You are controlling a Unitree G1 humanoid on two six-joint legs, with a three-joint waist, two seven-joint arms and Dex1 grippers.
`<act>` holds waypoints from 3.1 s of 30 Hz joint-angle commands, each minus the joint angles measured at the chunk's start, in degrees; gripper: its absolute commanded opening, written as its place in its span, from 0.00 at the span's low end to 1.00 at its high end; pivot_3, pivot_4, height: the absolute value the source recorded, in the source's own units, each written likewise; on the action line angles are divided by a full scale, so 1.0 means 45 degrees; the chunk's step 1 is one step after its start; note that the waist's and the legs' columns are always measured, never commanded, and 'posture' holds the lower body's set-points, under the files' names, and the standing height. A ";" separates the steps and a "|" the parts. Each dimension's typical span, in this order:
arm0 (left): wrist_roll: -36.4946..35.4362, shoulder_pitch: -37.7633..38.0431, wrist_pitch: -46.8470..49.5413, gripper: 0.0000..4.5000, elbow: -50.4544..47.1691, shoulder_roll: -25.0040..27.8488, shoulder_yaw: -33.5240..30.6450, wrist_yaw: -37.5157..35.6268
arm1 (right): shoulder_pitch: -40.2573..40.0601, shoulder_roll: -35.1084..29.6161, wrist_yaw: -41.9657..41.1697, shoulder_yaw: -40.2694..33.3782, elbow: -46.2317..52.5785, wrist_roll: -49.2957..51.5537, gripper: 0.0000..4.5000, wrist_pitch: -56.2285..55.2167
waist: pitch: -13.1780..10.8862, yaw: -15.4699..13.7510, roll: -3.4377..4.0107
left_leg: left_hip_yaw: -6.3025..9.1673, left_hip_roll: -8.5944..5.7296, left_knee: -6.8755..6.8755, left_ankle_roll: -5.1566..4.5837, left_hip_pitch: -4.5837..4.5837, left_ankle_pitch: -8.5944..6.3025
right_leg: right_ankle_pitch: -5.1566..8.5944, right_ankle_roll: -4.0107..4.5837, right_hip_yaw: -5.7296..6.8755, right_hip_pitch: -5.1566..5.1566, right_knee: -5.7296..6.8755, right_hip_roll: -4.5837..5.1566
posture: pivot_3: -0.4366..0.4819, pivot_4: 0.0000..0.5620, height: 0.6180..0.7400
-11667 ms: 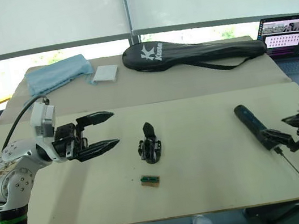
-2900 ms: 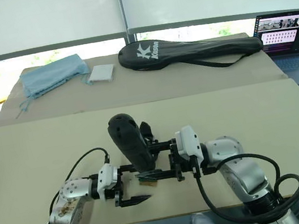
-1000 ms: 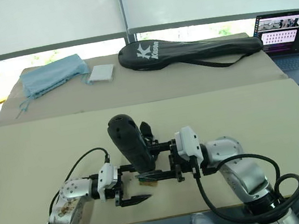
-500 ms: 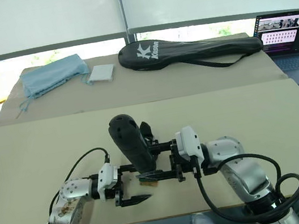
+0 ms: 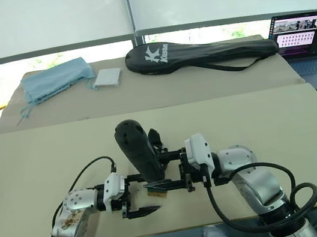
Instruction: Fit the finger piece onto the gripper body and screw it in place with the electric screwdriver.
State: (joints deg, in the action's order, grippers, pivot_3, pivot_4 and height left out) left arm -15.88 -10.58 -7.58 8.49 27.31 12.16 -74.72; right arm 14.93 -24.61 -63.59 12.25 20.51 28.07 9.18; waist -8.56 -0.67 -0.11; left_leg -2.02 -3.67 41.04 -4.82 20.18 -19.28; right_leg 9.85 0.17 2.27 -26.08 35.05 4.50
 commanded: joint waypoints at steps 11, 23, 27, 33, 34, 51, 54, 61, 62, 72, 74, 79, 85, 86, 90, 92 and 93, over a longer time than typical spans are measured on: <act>0.0195 0.0372 0.0217 1.00 0.0376 -0.0026 0.0366 0.0023 | 0.0195 0.0029 -0.0002 -0.0220 0.0487 0.0415 0.43 -0.0198 | 0.0004 -0.0001 0.0000 | 0.0000 0.0001 -0.0001 0.0000 0.0000 0.0000 | 0.0000 0.0000 -0.0001 0.0001 -0.0001 0.0000 | 0.48 0.27 1.00; -0.1295 0.0902 0.0255 1.00 -0.0912 0.0264 -0.0978 0.0049 | 0.0375 -0.0469 -0.0127 -0.0964 0.1604 0.1669 0.43 0.0145 | 0.0001 0.0063 -0.0004 | -0.0001 0.0008 -0.0013 -0.0002 0.0006 -0.0002 | 0.0000 0.0001 -0.0003 -0.0014 -0.0006 -0.0002 | 0.48 0.27 1.00; -0.1860 0.1325 0.0661 1.00 -0.1877 0.0774 -0.1620 0.0126 | 0.0531 -0.0804 0.0034 -0.1391 0.1970 0.2202 0.43 0.0478 | -0.0006 0.0038 -0.0012 | 0.0000 0.0015 -0.0011 -0.0002 0.0016 -0.0003 | 0.0001 0.0003 0.0001 -0.0021 -0.0007 -0.0002 | 0.48 0.27 1.00; -0.3401 0.1654 0.2399 1.00 -0.3788 0.1638 -0.2481 0.0233 | 0.0854 -0.1249 0.0339 -0.2056 0.2456 0.3097 0.43 0.1070 | -0.0009 -0.0014 -0.0015 | 0.0001 0.0016 -0.0011 -0.0014 0.0021 -0.0011 | 0.0001 0.0003 0.0009 -0.0018 -0.0014 0.0007 | 0.48 0.27 1.00; -0.3494 0.1651 0.2577 1.00 -0.4011 0.1715 -0.2532 0.0290 | 0.0873 -0.1291 0.0380 -0.2130 0.2508 0.3207 0.43 0.1142 | -0.0009 -0.0009 -0.0015 | 0.0001 0.0015 -0.0010 -0.0017 0.0020 -0.0013 | 0.0001 0.0002 0.0009 -0.0016 -0.0013 0.0007 | 0.48 0.27 1.00; -0.5703 -0.0242 0.5876 1.00 -0.4770 0.2058 -0.4341 0.2235 | 0.3318 -0.2524 0.0751 -0.4327 0.1226 0.5082 0.43 0.2493 | -0.0022 0.0011 -0.0027 | -0.0001 0.0010 -0.0012 -0.0001 0.0018 -0.0003 | 0.0001 0.0003 0.0011 -0.0014 -0.0014 -0.0012 | 0.48 0.27 1.00; -0.5367 -0.0603 0.5662 1.00 -0.4206 0.1837 -0.4282 0.2296 | 0.3997 -0.2323 0.0820 -0.4216 0.0532 0.4929 0.43 0.2550 | -0.0022 0.0014 -0.0027 | -0.0005 0.0004 -0.0008 0.0000 0.0019 -0.0001 | 0.0000 0.0002 0.0011 -0.0014 -0.0013 -0.0011 | 0.48 0.27 1.00; -0.4968 -0.0941 0.5337 1.00 -0.3444 0.1622 -0.4201 0.2029 | 0.5165 -0.1596 0.1098 -0.3693 -0.0707 0.4269 0.43 0.2688 | -0.0022 0.0040 -0.0027 | -0.0004 0.0005 -0.0012 0.0011 0.0020 0.0005 | 0.0000 0.0003 0.0012 -0.0020 -0.0012 -0.0014 | 0.48 0.27 1.00; -0.4951 -0.0934 0.5275 1.00 -0.3359 0.1607 -0.4235 0.1955 | 0.5302 -0.1458 0.1150 -0.3602 -0.0801 0.4248 0.43 0.2766 | -0.0022 0.0044 -0.0027 | -0.0005 0.0004 -0.0011 0.0011 0.0020 0.0005 | 0.0000 0.0003 0.0012 -0.0020 -0.0012 -0.0014 | 0.48 0.27 1.00; -0.4350 -0.0420 0.4255 1.00 -0.2619 0.1735 -0.4224 0.0951 | 0.6055 -0.0195 0.1173 -0.2786 -0.1214 0.4043 0.43 0.3160 | -0.0023 0.0104 -0.0024 | -0.0004 0.0002 -0.0010 0.0014 0.0021 0.0007 | 0.0000 0.0003 0.0022 -0.0023 -0.0010 -0.0016 | 0.48 0.27 1.00; -0.4137 -0.0281 0.3859 1.00 -0.2424 0.1704 -0.4225 0.0725 | 0.6005 -0.0003 0.1162 -0.2612 -0.1240 0.3890 0.43 0.3160 | -0.0023 0.0131 -0.0024 | -0.0005 0.0000 -0.0011 0.0014 0.0020 0.0007 | 0.0000 0.0003 0.0028 -0.0023 -0.0011 -0.0016 | 0.48 0.27 1.00; -0.3565 0.0203 0.2974 1.00 -0.1928 0.1663 -0.4001 0.0094 | 0.5975 0.0421 0.0965 -0.2115 -0.1690 0.3342 0.43 0.3028 | -0.0024 0.0216 -0.0022 | -0.0006 0.0000 -0.0012 0.0019 0.0019 0.0010 | 0.0000 0.0003 0.0050 -0.0026 -0.0007 -0.0019 | 0.48 0.27 1.00; -0.3234 0.0273 0.2504 1.00 -0.1613 0.1261 -0.3736 0.0102 | 0.6045 0.0823 0.0756 -0.1756 -0.2253 0.2798 0.43 0.2952 | -0.0024 0.0227 -0.0021 | -0.0006 -0.0002 -0.0011 0.0020 0.0020 0.0010 | 0.0000 0.0003 0.0080 -0.0026 -0.0009 -0.0017 | 0.48 0.27 1.00; -0.3178 0.0259 0.2439 1.00 -0.1560 0.1172 -0.3673 0.0106 | 0.6041 0.0924 0.0746 -0.1695 -0.2333 0.2703 0.43 0.2955 | -0.0024 0.0242 -0.0021 | -0.0006 -0.0002 -0.0011 0.0021 0.0019 0.0010 | 0.0000 0.0003 0.0080 -0.0026 -0.0008 -0.0017 | 0.48 0.27 1.00; -0.3105 0.0176 0.2303 1.00 -0.1433 0.0973 -0.3519 0.0109 | 0.6073 0.0958 0.0485 -0.1609 -0.2568 0.2377 0.43 0.2864 | -0.0024 0.0280 -0.0021 | -0.0006 -0.0002 -0.0011 0.0021 0.0020 0.0011 | 0.0000 0.0003 0.0082 -0.0030 -0.0004 -0.0018 | 0.48 0.27 1.00; -0.3066 0.0120 0.2254 1.00 -0.1340 0.0863 -0.3464 0.0131 | 0.6140 0.0950 0.0361 -0.1660 -0.2748 0.2249 0.43 0.2829 | -0.0024 0.0284 -0.0021 | -0.0006 -0.0002 -0.0010 0.0021 0.0021 0.0011 | 0.0000 0.0003 0.0083 -0.0029 -0.0005 -0.0018 | 0.48 0.27 1.00; -0.3057 0.0099 0.2249 1.00 -0.1305 0.0805 -0.3447 0.0147 | 0.6158 0.0961 0.0317 -0.1689 -0.2801 0.2201 0.43 0.2831 | -0.0024 0.0284 -0.0021 | -0.0006 -0.0003 -0.0010 0.0021 0.0020 0.0011 | 0.0000 0.0003 0.0083 -0.0029 -0.0004 -0.0017 | 0.48 0.27 1.00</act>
State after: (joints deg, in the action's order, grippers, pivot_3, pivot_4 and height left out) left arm -29.35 -9.31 3.66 2.77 31.38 -3.31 -73.99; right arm 40.24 -20.36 -61.49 6.27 6.71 37.21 23.84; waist -8.67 0.61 -0.20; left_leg -2.04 -3.69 41.00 -4.72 20.27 -19.23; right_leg 9.85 0.18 2.64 -26.20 35.03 4.42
